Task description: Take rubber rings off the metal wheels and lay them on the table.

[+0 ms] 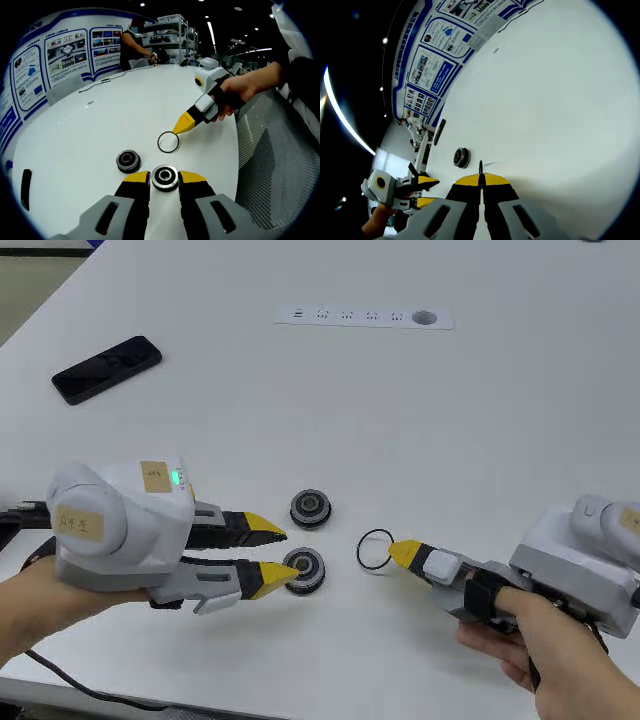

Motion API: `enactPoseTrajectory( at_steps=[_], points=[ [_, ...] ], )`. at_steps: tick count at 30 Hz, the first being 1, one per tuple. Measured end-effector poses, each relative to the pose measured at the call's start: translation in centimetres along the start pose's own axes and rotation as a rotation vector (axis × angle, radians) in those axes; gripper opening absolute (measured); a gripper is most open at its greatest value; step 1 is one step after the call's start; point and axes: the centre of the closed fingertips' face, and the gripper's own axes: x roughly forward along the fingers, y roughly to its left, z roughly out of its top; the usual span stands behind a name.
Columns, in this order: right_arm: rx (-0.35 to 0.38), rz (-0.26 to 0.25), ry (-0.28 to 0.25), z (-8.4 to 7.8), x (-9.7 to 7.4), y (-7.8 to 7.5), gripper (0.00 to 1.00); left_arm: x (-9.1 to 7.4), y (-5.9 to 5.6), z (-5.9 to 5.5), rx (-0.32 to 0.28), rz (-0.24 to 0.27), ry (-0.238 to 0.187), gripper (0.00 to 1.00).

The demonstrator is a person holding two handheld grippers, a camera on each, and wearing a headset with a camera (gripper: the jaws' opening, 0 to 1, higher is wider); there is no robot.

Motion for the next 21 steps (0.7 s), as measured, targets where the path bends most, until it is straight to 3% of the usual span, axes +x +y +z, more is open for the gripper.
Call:
enactPoseTrajectory(
  at_steps=[10,15,21],
  points=[
    [-0.044,-0.115,-0.023,0.8,-1.2,-2.4,0.02,0.1,-0.1,0.0,0.006,0.007,-0.002,0.23],
    [-0.171,-0.168,-0.047,1.6,-1.3,-2.7,0.11,0.1,-0.1,-0.1,0.009,0.008,-0.003,0.23],
    [-0.314,-0.173,-0.056,2.2,-1.3,-1.8,0.13,0.1,0.0,0.4,0.008,0.010,-0.028,0.23]
  ],
)
